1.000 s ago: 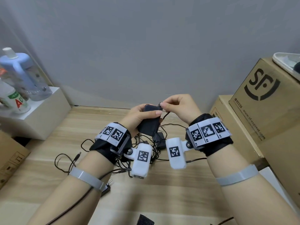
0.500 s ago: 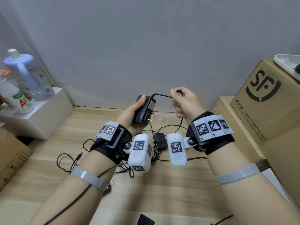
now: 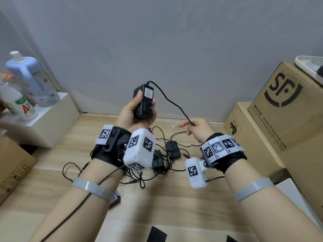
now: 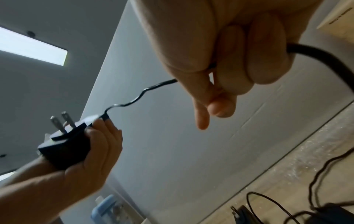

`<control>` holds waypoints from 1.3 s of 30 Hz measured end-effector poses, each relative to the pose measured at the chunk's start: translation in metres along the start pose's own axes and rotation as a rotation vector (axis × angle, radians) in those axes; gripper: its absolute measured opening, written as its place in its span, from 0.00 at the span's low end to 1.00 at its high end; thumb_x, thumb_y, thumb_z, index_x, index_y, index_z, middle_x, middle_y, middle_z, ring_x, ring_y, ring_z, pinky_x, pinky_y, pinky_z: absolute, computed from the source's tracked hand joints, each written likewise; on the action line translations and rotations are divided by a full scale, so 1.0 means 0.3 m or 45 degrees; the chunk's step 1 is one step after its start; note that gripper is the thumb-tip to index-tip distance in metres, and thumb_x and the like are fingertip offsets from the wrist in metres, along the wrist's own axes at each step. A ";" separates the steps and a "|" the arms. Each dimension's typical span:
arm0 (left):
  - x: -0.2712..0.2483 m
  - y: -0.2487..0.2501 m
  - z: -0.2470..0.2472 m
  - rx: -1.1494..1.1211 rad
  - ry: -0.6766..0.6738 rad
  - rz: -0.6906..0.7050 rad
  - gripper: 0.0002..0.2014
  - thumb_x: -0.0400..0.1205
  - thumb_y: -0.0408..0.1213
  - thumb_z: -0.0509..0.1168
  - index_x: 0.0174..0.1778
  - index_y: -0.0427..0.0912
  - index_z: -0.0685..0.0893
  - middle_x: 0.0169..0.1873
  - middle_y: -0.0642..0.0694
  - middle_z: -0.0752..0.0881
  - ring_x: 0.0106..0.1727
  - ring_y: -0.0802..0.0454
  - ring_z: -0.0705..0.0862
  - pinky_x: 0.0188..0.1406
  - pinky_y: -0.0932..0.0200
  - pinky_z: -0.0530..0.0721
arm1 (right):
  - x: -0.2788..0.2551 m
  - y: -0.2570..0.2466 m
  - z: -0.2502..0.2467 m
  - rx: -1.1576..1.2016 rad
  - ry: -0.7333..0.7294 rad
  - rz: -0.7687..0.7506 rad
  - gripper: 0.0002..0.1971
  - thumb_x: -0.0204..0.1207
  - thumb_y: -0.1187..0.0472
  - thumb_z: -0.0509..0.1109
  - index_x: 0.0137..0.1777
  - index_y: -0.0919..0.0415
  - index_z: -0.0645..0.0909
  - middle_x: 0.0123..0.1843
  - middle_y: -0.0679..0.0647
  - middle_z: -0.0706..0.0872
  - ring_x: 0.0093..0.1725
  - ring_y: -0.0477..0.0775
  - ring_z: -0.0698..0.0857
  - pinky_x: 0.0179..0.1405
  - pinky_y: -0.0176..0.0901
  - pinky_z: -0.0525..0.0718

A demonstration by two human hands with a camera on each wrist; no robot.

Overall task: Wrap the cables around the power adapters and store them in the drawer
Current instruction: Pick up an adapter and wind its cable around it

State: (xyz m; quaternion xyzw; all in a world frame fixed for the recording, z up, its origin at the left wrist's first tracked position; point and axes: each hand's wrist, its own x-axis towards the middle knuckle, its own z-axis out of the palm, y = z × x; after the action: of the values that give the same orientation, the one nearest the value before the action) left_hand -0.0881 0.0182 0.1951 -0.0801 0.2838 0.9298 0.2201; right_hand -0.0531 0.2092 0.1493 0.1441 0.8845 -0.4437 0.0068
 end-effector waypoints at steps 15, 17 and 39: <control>0.008 -0.043 -0.012 0.489 -0.106 -0.107 0.13 0.69 0.40 0.68 0.48 0.44 0.79 0.38 0.44 0.84 0.36 0.54 0.87 0.36 0.57 0.87 | 0.008 -0.128 -0.005 0.618 0.095 -0.212 0.15 0.80 0.68 0.61 0.63 0.55 0.77 0.38 0.51 0.79 0.20 0.39 0.71 0.15 0.27 0.67; 0.011 -0.046 -0.006 0.516 -0.140 -0.088 0.11 0.72 0.42 0.67 0.49 0.45 0.78 0.37 0.44 0.84 0.36 0.54 0.87 0.37 0.54 0.88 | 0.011 -0.117 0.009 0.382 0.088 -0.264 0.10 0.82 0.63 0.60 0.52 0.52 0.83 0.33 0.49 0.78 0.16 0.37 0.71 0.17 0.27 0.66; 0.080 -0.082 -0.054 1.327 -0.076 0.444 0.21 0.75 0.22 0.68 0.60 0.39 0.72 0.45 0.48 0.78 0.44 0.56 0.80 0.36 0.70 0.82 | -0.119 -0.179 0.028 0.063 -0.246 -0.425 0.11 0.78 0.58 0.65 0.38 0.58 0.87 0.22 0.44 0.77 0.27 0.41 0.73 0.34 0.34 0.71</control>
State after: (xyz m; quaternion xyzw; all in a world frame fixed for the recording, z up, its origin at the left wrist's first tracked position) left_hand -0.0979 0.0361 0.1629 0.1140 0.7095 0.6907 0.0812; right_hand -0.0340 0.1634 0.1913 -0.0476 0.8801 -0.4721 0.0143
